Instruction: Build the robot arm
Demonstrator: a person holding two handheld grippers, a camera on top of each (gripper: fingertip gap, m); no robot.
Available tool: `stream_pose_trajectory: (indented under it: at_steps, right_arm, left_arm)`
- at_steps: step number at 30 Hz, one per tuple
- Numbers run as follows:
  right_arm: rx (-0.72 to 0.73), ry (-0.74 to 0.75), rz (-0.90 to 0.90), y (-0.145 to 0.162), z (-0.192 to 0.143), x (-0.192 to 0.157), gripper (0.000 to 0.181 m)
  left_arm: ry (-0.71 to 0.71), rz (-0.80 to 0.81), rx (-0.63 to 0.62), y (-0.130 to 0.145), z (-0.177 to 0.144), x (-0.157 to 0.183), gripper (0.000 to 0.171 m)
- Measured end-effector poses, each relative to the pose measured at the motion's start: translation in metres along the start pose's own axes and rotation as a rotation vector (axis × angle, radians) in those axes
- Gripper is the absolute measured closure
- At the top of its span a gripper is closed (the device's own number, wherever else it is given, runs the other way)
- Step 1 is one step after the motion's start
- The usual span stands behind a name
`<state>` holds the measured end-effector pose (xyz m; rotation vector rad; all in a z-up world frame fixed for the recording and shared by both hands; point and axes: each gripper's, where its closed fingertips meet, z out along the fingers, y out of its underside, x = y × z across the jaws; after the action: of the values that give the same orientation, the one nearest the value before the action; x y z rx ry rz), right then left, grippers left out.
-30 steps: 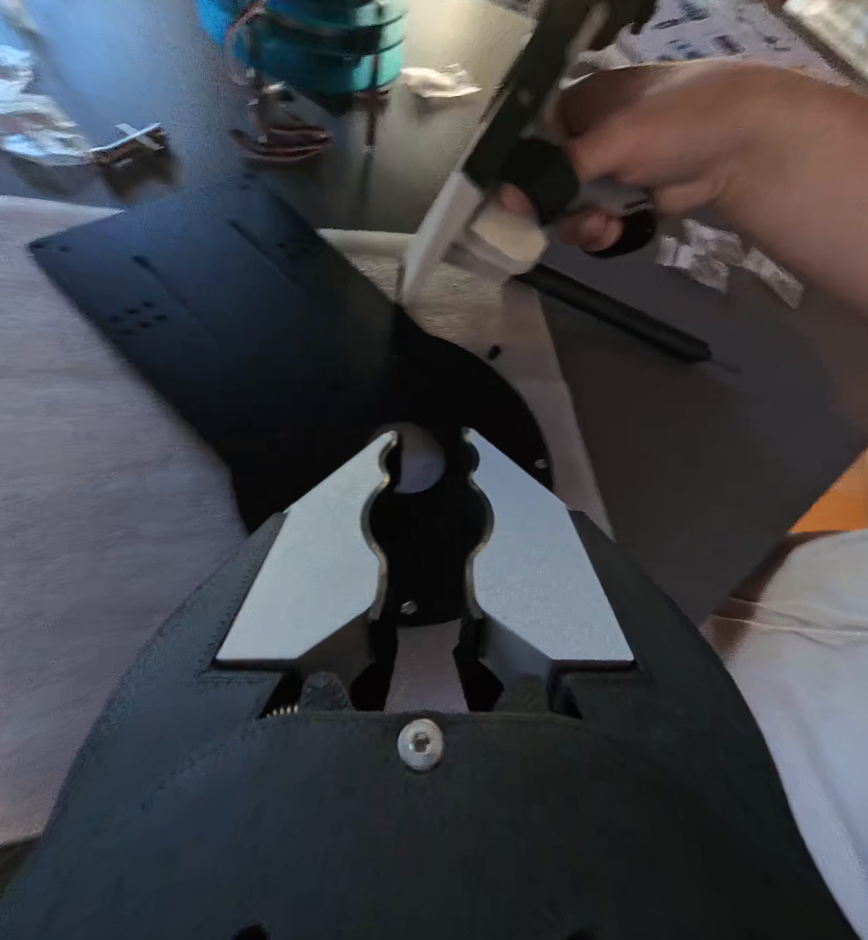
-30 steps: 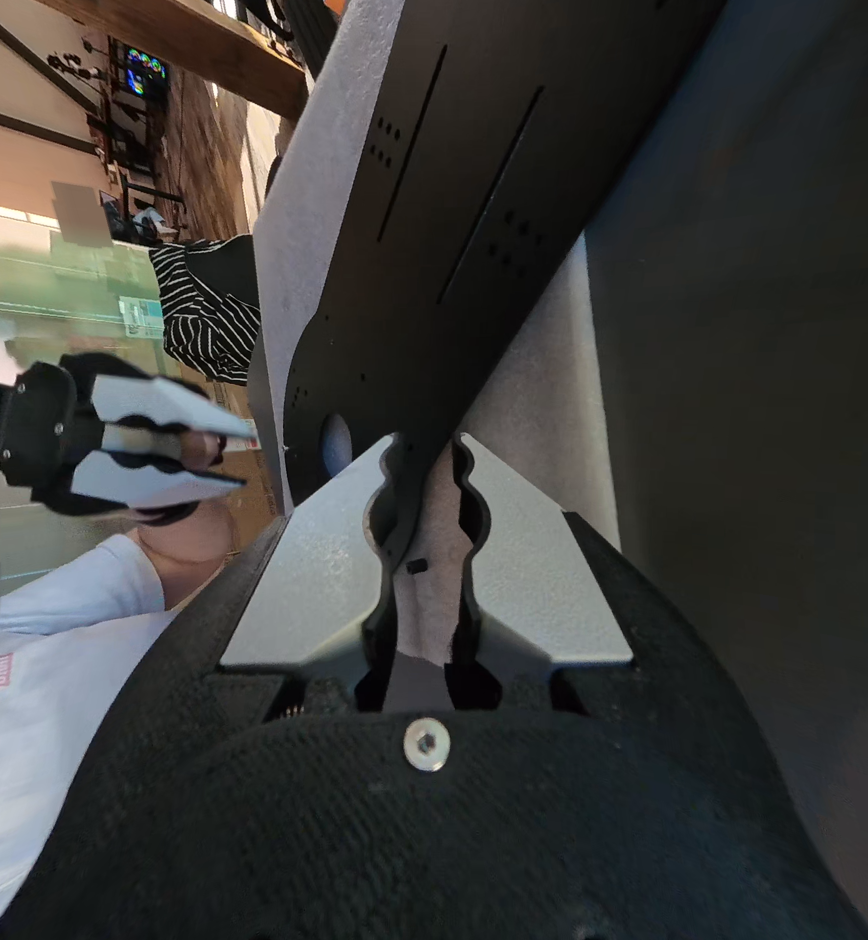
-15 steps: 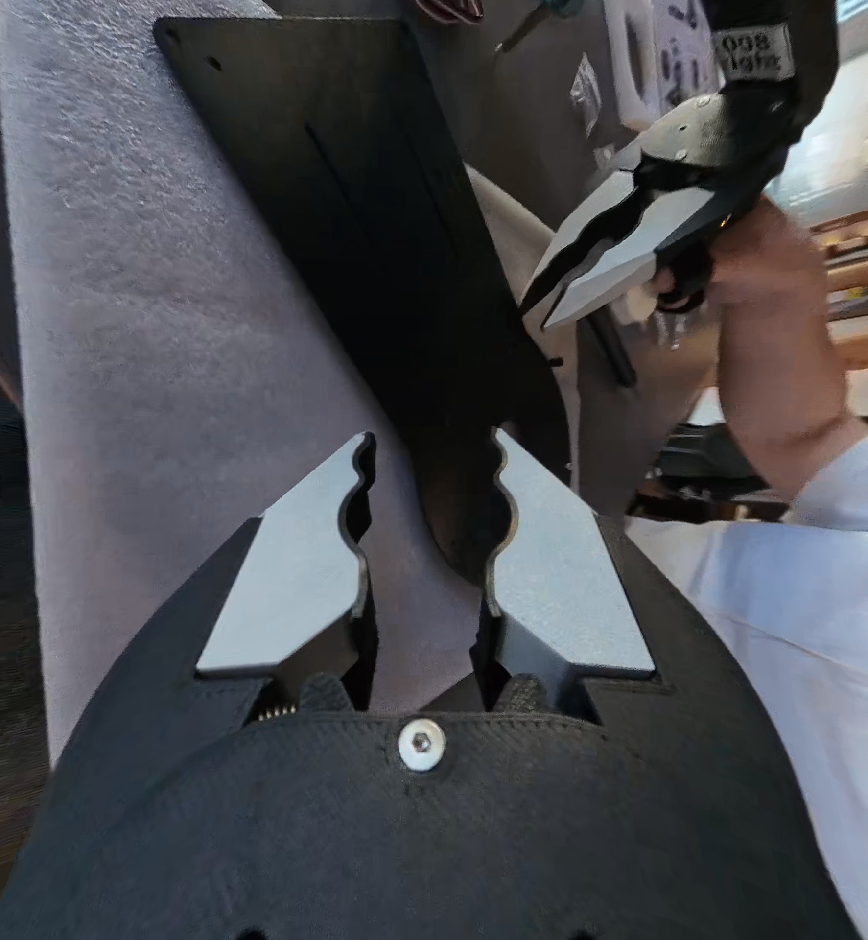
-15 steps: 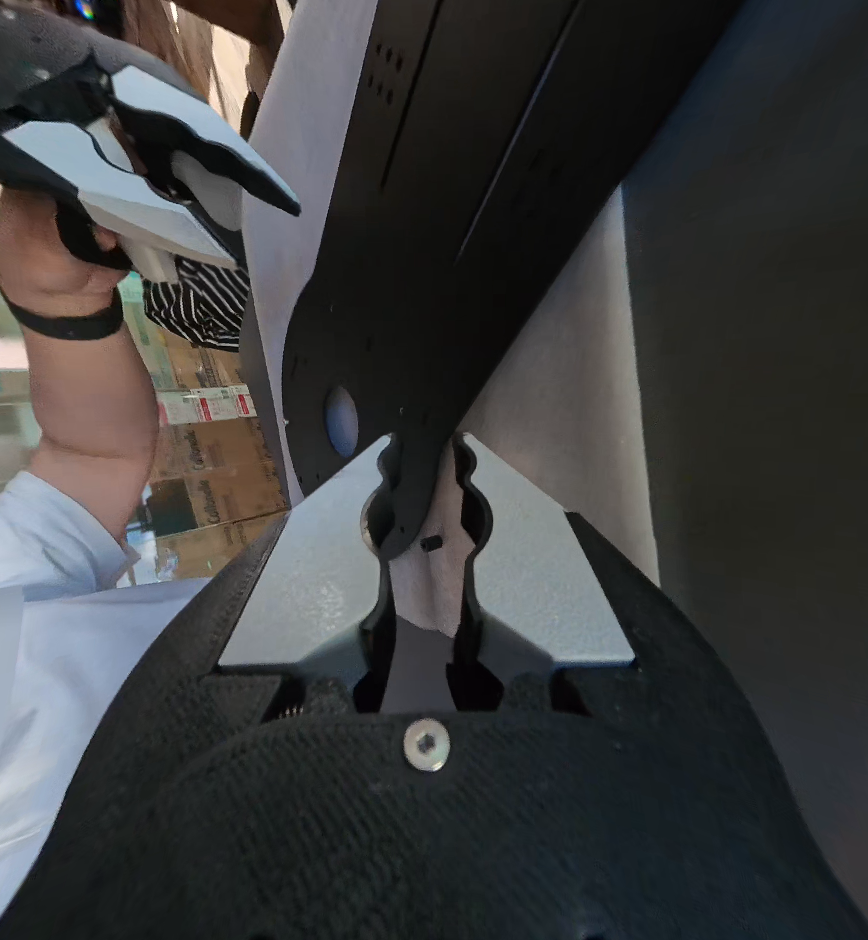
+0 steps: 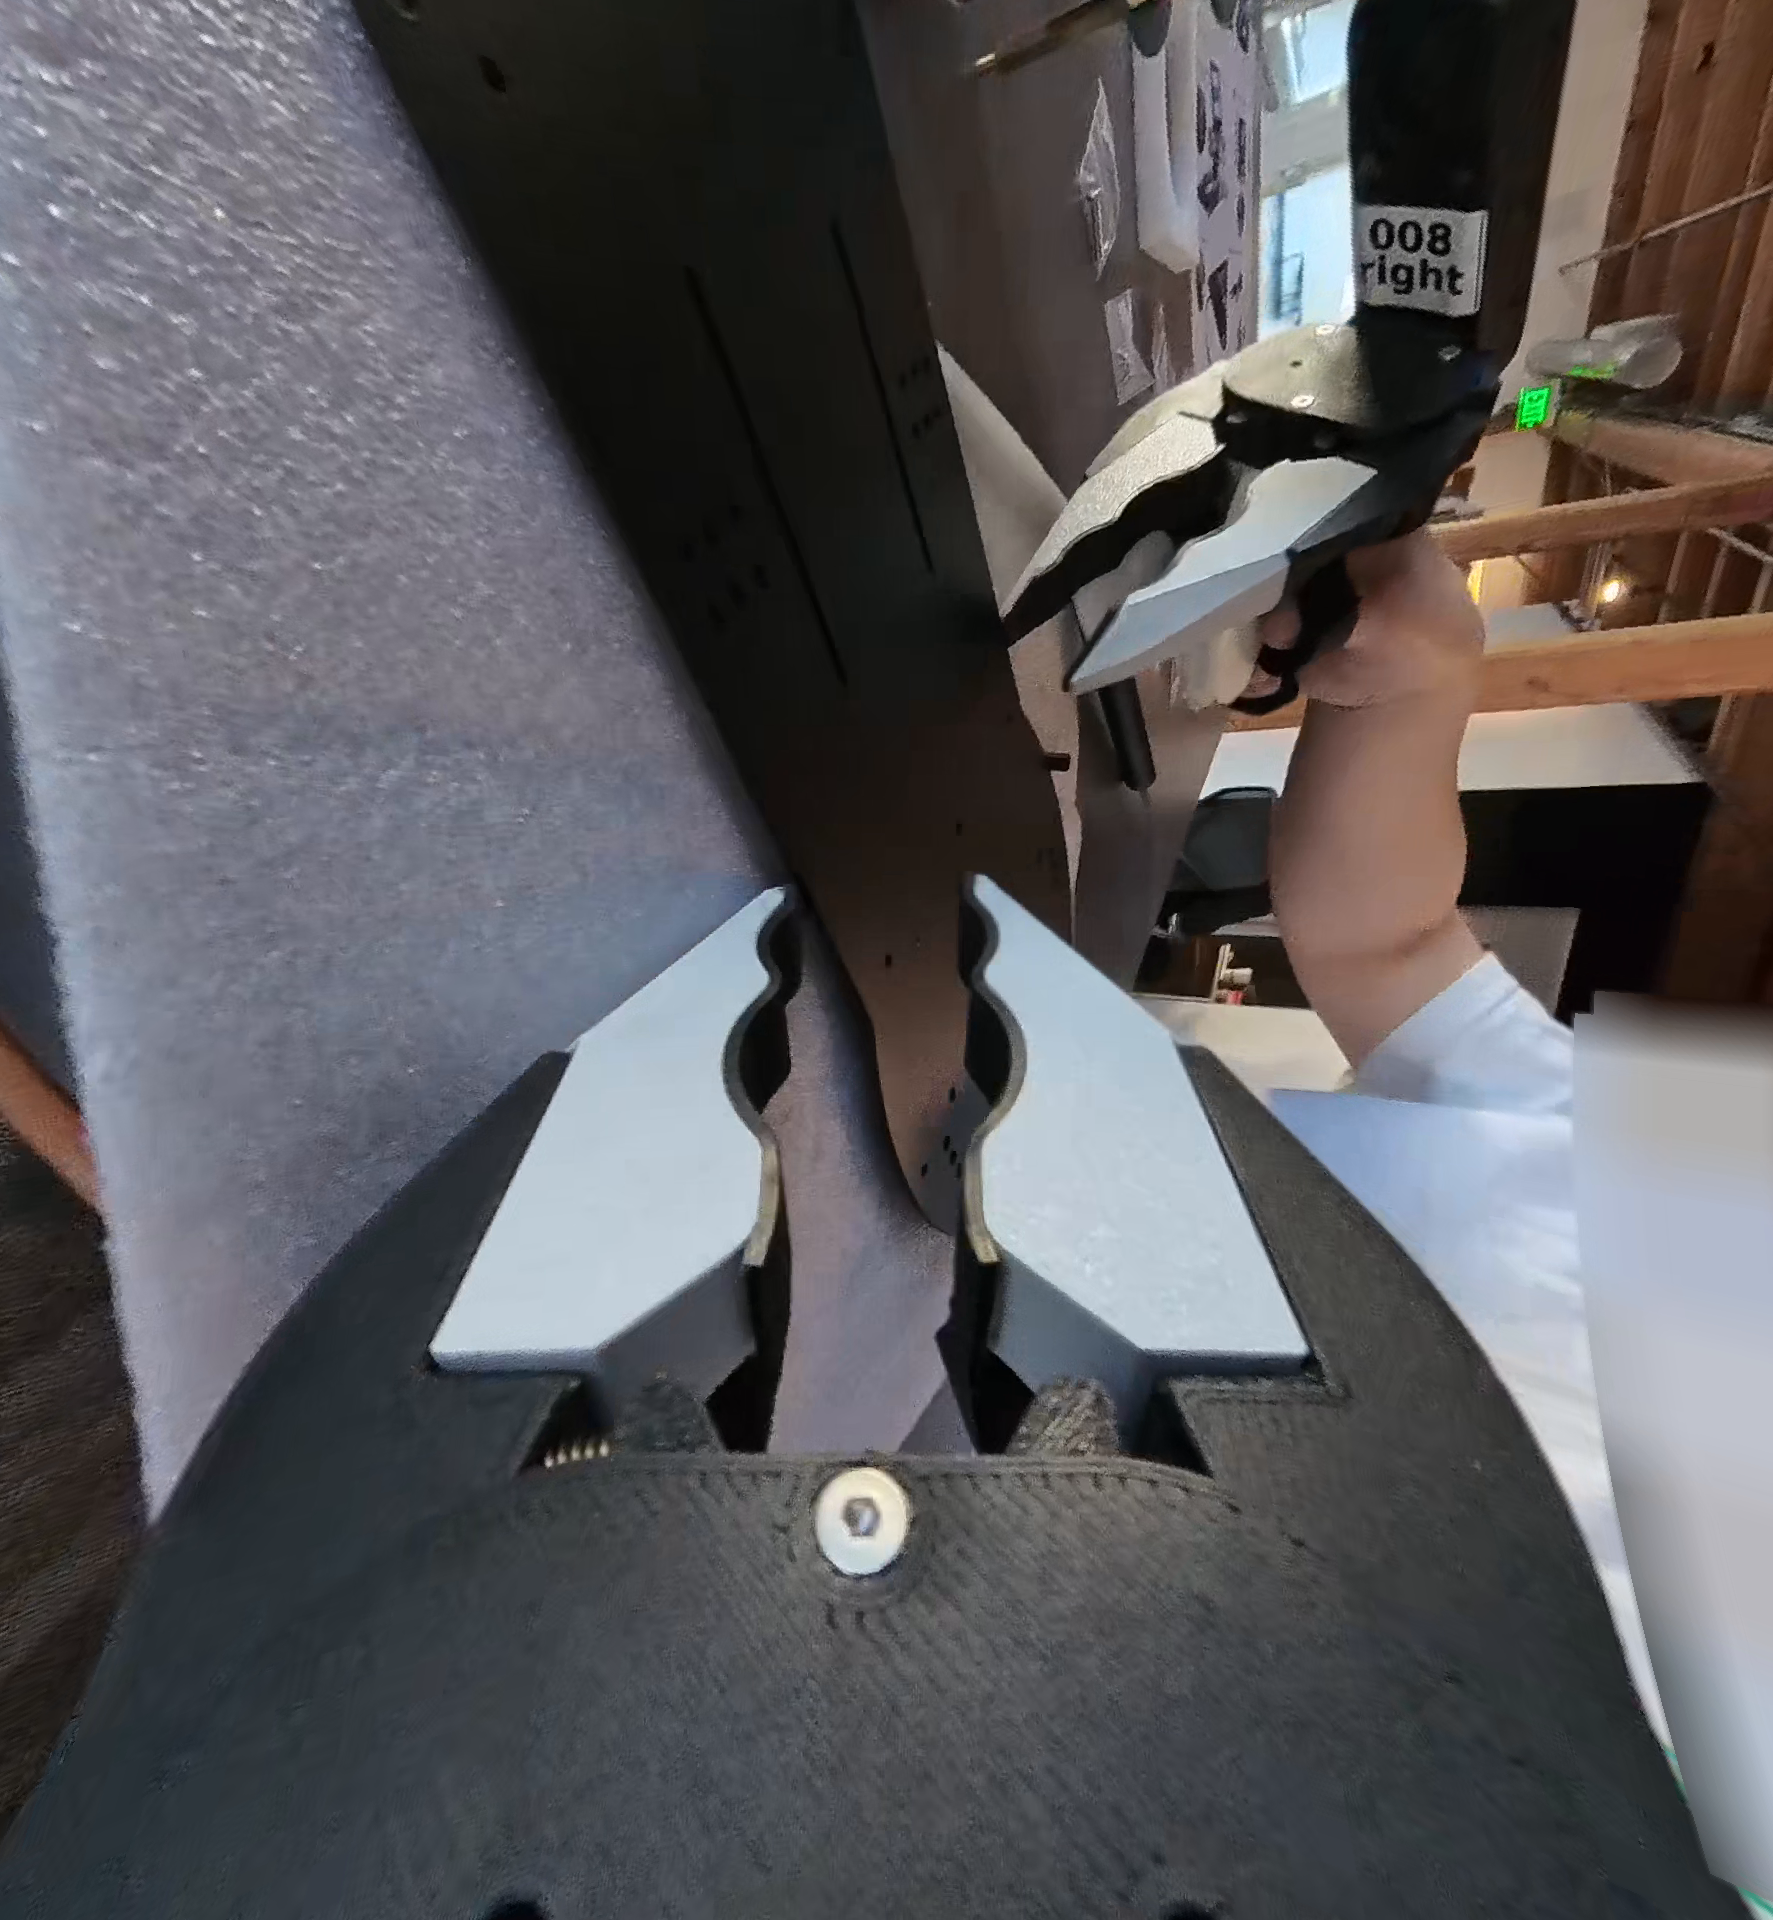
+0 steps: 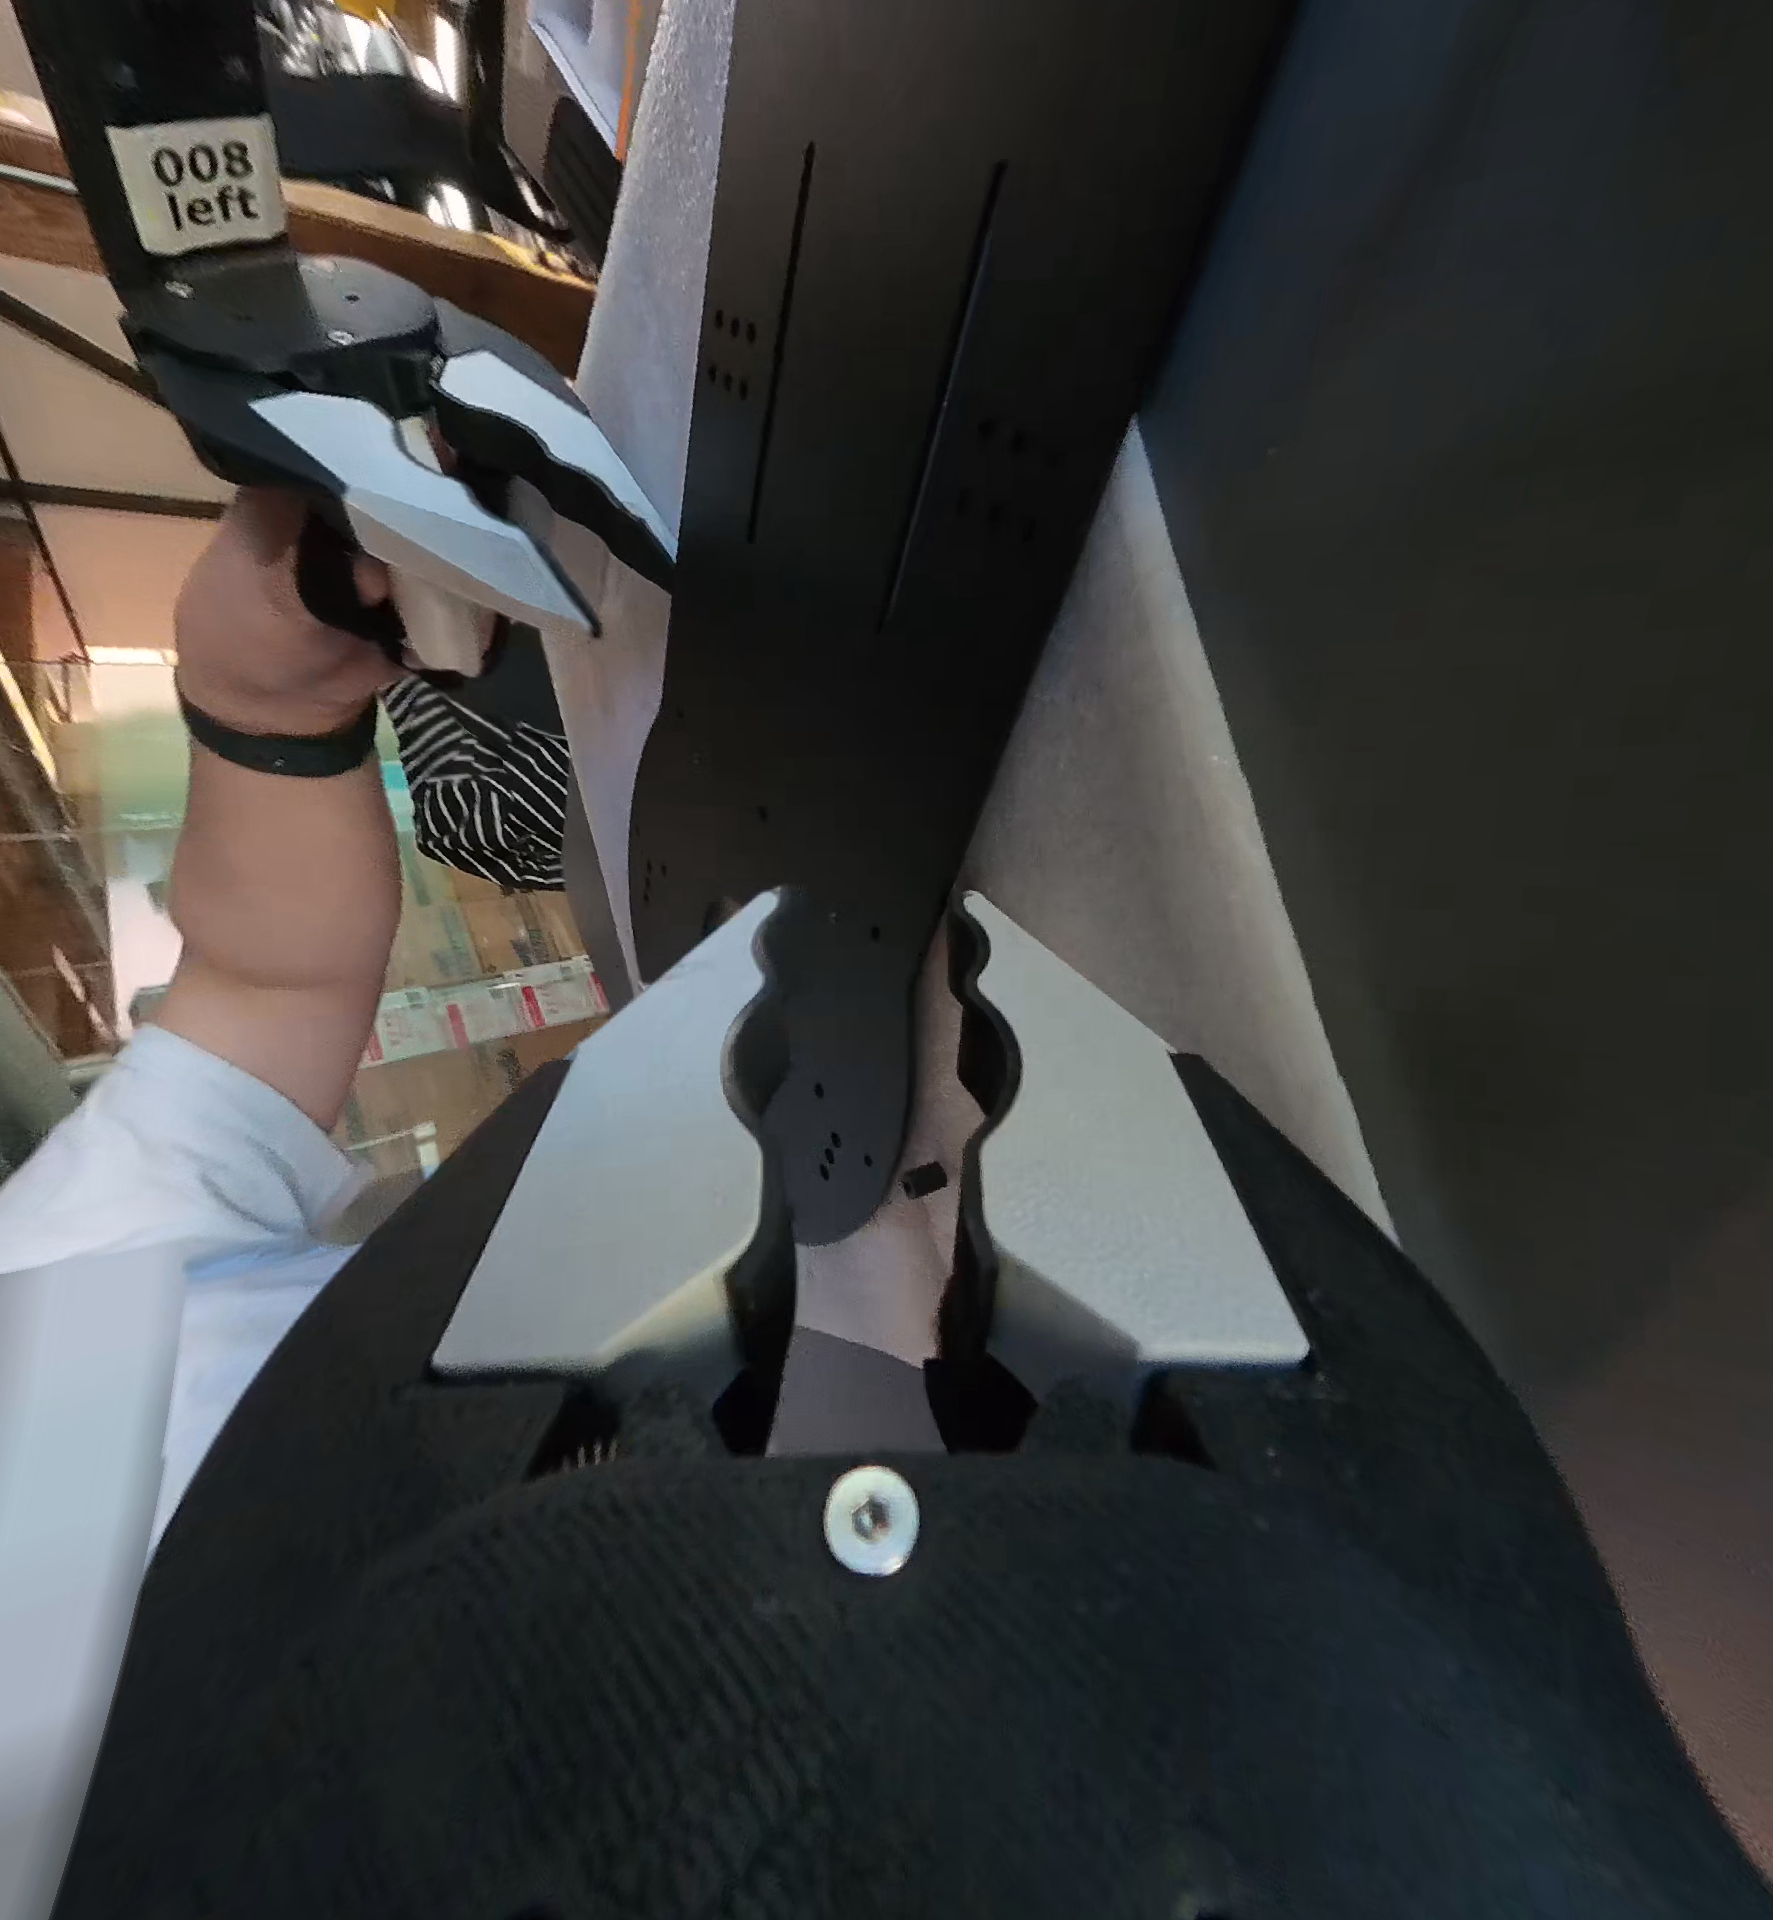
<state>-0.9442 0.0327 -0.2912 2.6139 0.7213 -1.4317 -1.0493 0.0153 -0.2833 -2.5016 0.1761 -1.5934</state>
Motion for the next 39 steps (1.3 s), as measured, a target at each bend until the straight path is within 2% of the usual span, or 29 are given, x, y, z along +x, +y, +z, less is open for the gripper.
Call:
stream_pose_trajectory:
  at_steps: [6,14,22,28,31,35,39]
  right_arm:
    - [0.036,-0.024,0.038,-0.001,-0.001,-0.001,0.156]
    - [0.043,-0.020,0.038,-0.002,-0.003,-0.001,0.161]
    - [0.128,-0.131,0.070,-0.017,-0.016,-0.015,0.172]
    - [0.093,-0.065,0.066,-0.013,-0.005,-0.004,0.153]
    - [0.111,-0.005,0.051,-0.015,-0.004,0.003,0.164]
    - [0.141,-0.056,0.090,-0.018,-0.007,0.000,0.167]
    - [0.159,-0.119,0.130,-0.020,-0.010,-0.005,0.162]
  left_arm:
    - [0.006,0.013,0.008,0.000,0.000,-0.001,0.145]
    - [-0.113,0.098,0.071,0.000,0.001,-0.011,0.162]
    - [-0.117,0.088,0.088,0.000,0.001,-0.012,0.163]
    - [-0.123,0.094,0.105,0.000,0.001,-0.012,0.162]
    - [-0.131,0.099,0.115,0.000,0.000,-0.013,0.163]
    - [-0.131,0.098,0.117,0.000,0.000,-0.013,0.163]
    - [-0.122,0.090,0.119,0.000,0.000,-0.013,0.163]
